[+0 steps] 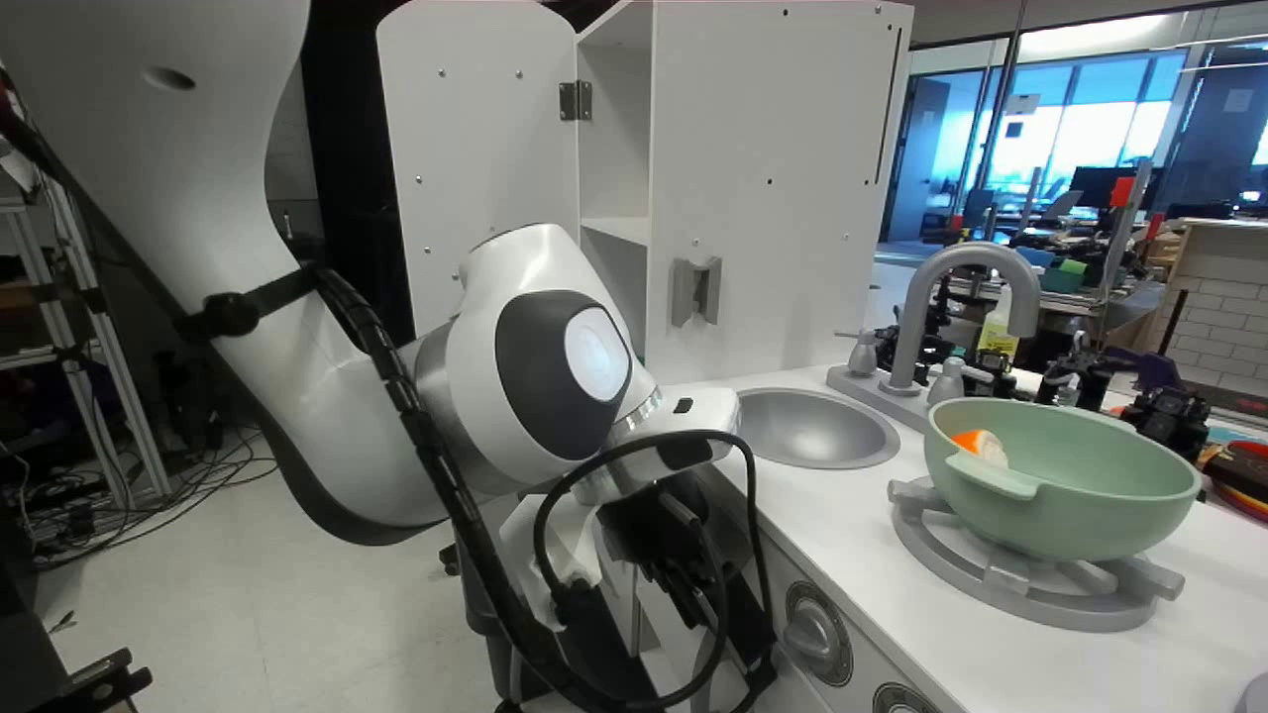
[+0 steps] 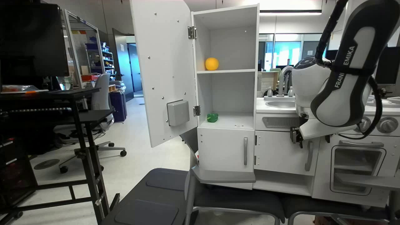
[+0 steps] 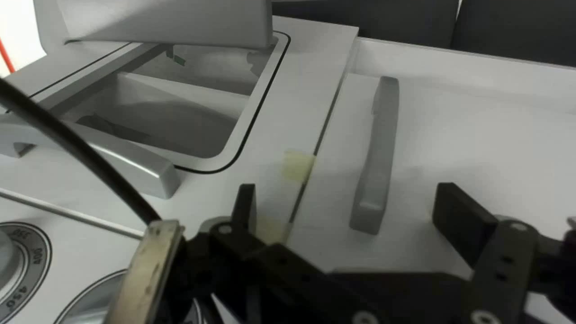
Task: Put the orange and the green sponges in the bottom cabinet and close it
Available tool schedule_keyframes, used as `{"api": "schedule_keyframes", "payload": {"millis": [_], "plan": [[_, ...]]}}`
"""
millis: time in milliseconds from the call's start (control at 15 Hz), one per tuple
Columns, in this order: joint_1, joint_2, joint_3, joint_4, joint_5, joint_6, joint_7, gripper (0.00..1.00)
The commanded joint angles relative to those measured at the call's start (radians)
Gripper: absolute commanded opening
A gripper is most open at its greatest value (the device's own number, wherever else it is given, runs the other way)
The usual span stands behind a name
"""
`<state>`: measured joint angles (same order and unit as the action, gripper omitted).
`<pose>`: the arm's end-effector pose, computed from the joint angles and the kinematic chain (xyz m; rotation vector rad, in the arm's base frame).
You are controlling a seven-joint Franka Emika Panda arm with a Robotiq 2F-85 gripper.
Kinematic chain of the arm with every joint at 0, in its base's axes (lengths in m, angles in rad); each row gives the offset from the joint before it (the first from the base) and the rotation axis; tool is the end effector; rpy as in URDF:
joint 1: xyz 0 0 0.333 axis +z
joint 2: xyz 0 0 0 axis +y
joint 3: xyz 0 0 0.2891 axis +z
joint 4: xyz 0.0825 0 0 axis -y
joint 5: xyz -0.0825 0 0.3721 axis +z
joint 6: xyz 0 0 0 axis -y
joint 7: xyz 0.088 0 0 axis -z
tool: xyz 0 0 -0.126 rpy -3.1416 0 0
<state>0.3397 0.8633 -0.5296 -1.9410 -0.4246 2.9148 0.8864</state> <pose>0.5903 -0.0971 0.0717 2.6109 -0.6165 0.4197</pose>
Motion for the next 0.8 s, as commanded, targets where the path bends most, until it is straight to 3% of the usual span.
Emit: {"api": "schedule_keyframes", "payload": {"millis": [0,333,400,533,667,733], "plan": [[0.076,0.014,-0.083,-0.061,0.067,0.099,0.021,1.00],[0.217,-0.021,-0.154,-0.174,0.147,0.138,-0.029,1.00],[0.215,-0.018,-0.146,-0.192,0.151,0.164,-0.056,1.00],[0.279,-0.069,-0.168,-0.251,0.160,0.158,-0.096,1.00],[0.293,-0.117,-0.173,-0.305,0.160,0.180,-0.163,1.00],[0.319,-0.192,-0.192,-0.345,0.155,0.150,-0.209,1.00]]}}
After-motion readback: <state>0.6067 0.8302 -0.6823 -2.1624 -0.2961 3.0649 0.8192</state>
